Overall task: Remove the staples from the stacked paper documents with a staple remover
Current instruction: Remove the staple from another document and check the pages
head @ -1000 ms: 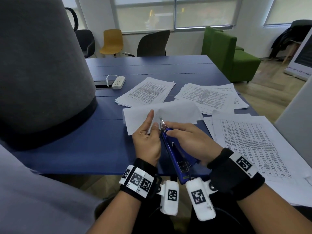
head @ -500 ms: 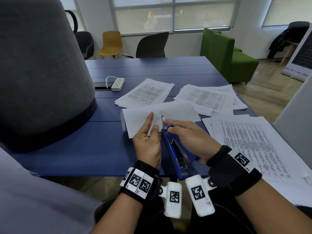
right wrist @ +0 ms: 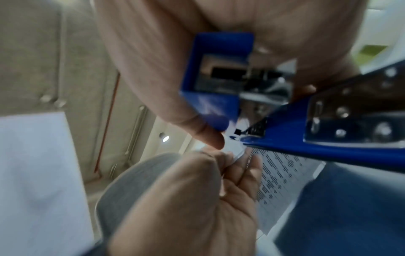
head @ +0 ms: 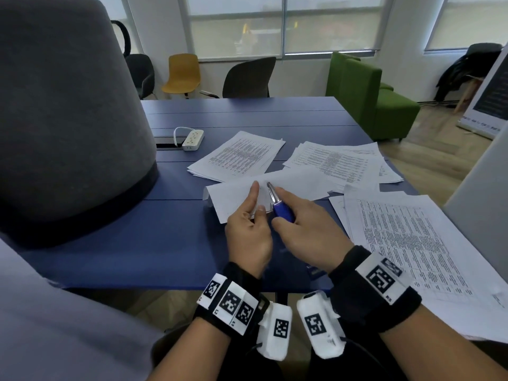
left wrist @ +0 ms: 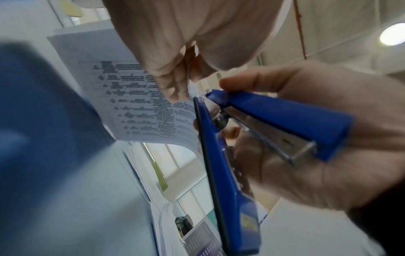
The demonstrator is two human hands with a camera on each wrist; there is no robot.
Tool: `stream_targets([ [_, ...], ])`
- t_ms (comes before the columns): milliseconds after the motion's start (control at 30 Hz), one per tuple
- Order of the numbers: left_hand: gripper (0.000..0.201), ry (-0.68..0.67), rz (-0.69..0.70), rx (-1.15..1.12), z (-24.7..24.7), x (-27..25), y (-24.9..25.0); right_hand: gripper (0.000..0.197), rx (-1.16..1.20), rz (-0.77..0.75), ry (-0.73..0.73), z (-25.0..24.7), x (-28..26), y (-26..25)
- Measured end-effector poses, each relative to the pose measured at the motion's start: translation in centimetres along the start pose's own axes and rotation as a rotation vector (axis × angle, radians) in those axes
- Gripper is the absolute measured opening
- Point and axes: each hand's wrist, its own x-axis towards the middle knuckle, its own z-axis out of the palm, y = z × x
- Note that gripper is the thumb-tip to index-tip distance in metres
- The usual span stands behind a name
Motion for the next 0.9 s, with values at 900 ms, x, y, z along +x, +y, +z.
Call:
stream_targets([
  [900, 0.047, 0.017, -0.027, -0.037, 0.1, -1.1, 0.7, 0.063, -0.045, -0.035, 0.221, -0.3, -0.8, 1.1],
])
